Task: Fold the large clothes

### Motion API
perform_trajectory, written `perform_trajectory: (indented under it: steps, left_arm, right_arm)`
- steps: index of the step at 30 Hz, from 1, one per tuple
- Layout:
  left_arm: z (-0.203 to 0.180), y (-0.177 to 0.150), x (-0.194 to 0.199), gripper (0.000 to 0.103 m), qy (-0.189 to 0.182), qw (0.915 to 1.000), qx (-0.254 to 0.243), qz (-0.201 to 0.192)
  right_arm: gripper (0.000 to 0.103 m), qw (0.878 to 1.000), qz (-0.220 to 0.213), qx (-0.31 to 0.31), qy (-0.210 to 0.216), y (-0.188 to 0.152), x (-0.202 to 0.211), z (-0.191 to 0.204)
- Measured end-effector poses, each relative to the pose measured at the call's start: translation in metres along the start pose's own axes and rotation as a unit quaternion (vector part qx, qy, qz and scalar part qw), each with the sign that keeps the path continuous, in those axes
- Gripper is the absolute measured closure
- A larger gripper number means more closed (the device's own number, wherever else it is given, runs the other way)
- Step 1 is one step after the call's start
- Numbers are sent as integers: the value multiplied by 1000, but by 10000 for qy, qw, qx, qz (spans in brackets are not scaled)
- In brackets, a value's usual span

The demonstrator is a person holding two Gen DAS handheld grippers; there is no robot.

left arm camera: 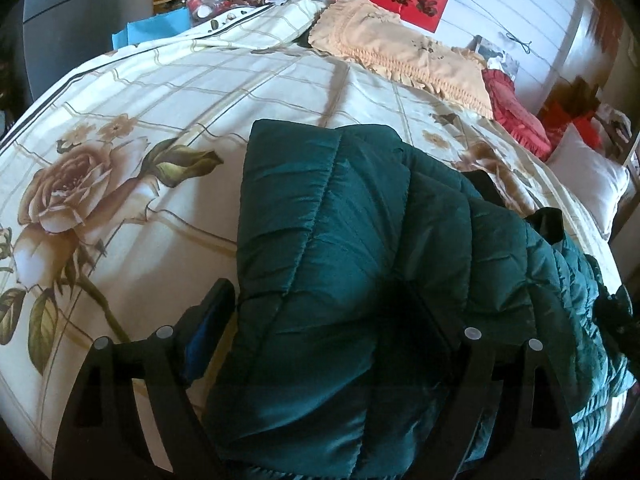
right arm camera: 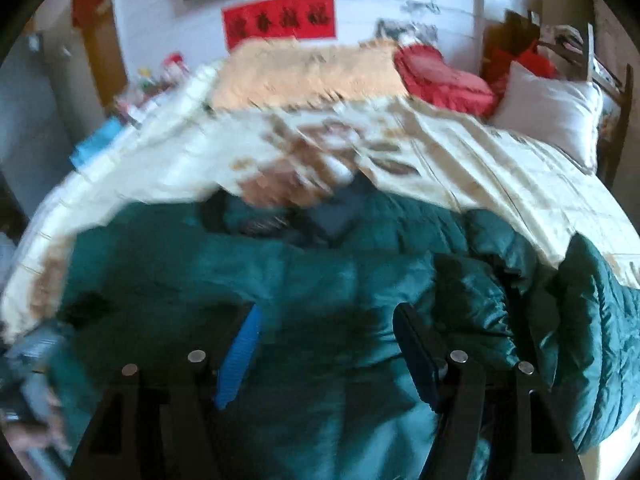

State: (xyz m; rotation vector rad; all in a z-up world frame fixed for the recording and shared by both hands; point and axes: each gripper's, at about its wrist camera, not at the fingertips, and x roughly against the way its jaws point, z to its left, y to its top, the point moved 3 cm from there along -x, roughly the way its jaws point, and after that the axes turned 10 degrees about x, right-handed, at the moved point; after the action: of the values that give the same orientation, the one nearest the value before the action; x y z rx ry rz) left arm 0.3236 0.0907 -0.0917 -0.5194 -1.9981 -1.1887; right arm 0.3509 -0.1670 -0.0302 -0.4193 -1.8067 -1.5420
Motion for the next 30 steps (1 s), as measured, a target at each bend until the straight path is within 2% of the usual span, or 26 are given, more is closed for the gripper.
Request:
perform_trajectory:
  steps: [5, 7, 9, 12, 18, 21, 24, 27, 30]
  left_arm:
    - [0, -1, 0, 17, -7, 10000, 2, -24]
    - [0, -1, 0, 17, -9, 10000, -2, -39]
    - [1, -1, 0, 17, -4, 10000, -7, -47]
    - [0, -2, 0, 17, -22, 10000, 3, -37]
    - [-1, -1, 0, 16, -41, 10000, -7, -6]
    - [-2, -2, -1, 16, -78, 10000, 38, 6]
    - [-3, -1, -1, 16, -94, 9999, 57, 8]
    - [-3, -1, -2, 15, -114, 9999, 76, 5]
    - [-2, -1, -1, 15, -138, 9999, 67, -3]
  right_arm:
    - [36, 9970, 15, 528, 560, 22, -8, 53]
    - [36, 9958, 58, 707, 577, 26, -19, 69]
    - [36, 9954, 188, 840, 416, 27, -37, 80]
    - [36, 9958, 432, 801, 136, 23, -62, 76]
    - [31, 9965, 425, 723, -31, 14, -80, 65]
    - [31, 9960, 520, 733, -9, 17, -71, 63]
    - [32, 9973, 375, 606, 184, 13, -40, 56]
    - [31, 9971, 340, 673, 70, -8, -17, 49]
    - [30, 9971, 495, 570, 115, -32, -26, 42]
